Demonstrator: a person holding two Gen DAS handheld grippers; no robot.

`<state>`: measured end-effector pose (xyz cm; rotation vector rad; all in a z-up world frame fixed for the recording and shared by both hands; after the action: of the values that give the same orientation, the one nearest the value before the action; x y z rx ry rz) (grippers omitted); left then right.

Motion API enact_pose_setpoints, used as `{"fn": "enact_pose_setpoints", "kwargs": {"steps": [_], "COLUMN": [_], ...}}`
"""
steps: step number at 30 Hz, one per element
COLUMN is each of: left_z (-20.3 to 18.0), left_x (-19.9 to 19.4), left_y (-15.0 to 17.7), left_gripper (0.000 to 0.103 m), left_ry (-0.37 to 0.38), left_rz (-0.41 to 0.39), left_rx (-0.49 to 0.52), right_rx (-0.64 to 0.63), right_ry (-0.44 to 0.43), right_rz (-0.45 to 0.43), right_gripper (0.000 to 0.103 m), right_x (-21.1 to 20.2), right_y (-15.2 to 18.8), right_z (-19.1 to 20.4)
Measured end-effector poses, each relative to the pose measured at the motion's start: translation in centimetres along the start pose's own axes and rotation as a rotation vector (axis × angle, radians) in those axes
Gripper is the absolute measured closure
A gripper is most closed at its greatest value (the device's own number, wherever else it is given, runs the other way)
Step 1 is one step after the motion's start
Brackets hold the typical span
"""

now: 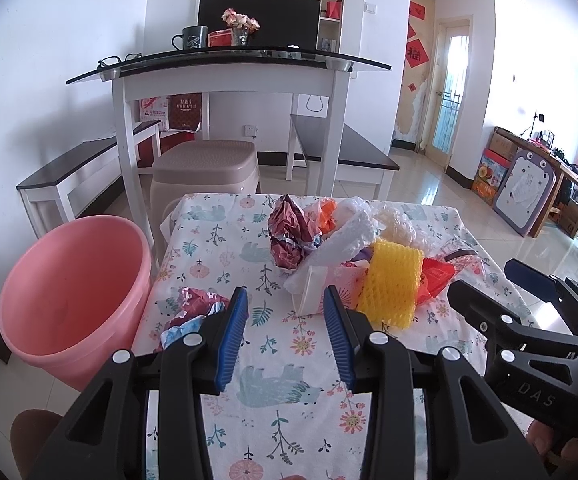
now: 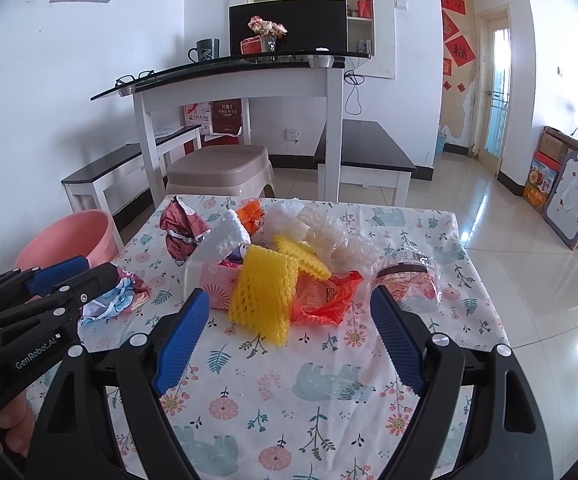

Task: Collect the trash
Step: 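Grasp the crumpled blue-pink wrapper with the left tool while the right tool grasps the yellow foam net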

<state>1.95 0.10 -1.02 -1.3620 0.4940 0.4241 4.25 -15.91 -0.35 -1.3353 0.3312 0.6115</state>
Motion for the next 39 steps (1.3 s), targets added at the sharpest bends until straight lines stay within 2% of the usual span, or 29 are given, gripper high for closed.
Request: {"fn": "enact_pose_setpoints", "kwargs": {"steps": [7, 13, 18, 22, 26, 27, 29, 33, 34, 39], "left_z": [2.2, 5.2, 6.3, 6.3, 6.3, 6.3, 6.5, 6.6, 6.6, 6.5], "left_x": [0.4, -0.3, -0.1, 0.9, 2.2, 2.6, 3.6, 5.0, 5.2, 4.5], "left_y": [1.3, 4.3, 6.0, 6.2, 5.8, 5.7, 5.7, 6.3, 6.4, 5.9], "left_gripper": [0.064, 0.064, 0.064, 0.064, 0.064, 0.066, 0.079, 0.091, 0.098, 0.103], "left_ry": [-0.007, 0.002, 0.002, 0.042, 0.043, 0.036, 0.044, 0.081, 0.091, 0.088], "left_rz": [0.018, 0.06, 0.099, 0.112, 0.128, 0.138, 0.169, 0.22, 0.22, 0.174], "left_rx": [0.022, -0.023, -0.028, -0.043, -0.028, -0.027, -0.037, -0.074, -0.075, -0.064], "right_rx": [0.018, 0.032, 0.032, 0.037, 0.04, 0.043, 0.053, 0.082, 0.086, 0.115], "right_ry": [-0.008, -0.024, -0.05, -0.07, -0.076, -0.075, -0.074, -0.073, -0.072, -0.084], "right_rz": [0.023, 0.047, 0.089, 0.121, 0.132, 0.134, 0.139, 0.148, 0.15, 0.174], "right_gripper": [0.023, 0.024, 0.032, 0.036, 0.038, 0.039, 0.04, 0.041, 0.041, 0.046], "right_x": [0.9, 1.5, 2.8, 3.5, 3.8, 3.8, 3.9, 4.2, 4.2, 4.9], "right_y": [0.1, 0.5, 1.2, 1.6, 1.8, 1.8, 1.7, 1.5, 1.5, 1.2], "right_z": [-0.7, -1.1, -0.7, -0.7, -0.9, -1.0, -1.5, -2.4, -2.5, -3.4]}}
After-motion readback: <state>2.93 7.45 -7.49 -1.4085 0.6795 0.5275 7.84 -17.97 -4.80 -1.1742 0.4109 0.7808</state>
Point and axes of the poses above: each gripper's, at about its wrist camera, not at the fingertips, and x roughly the way its jaws point, z to its left, y to its underside, the point moved 3 cm from there along x, roughly the way its jaws point, and after that the axes turned 14 degrees about x, right-handed, at the moved point
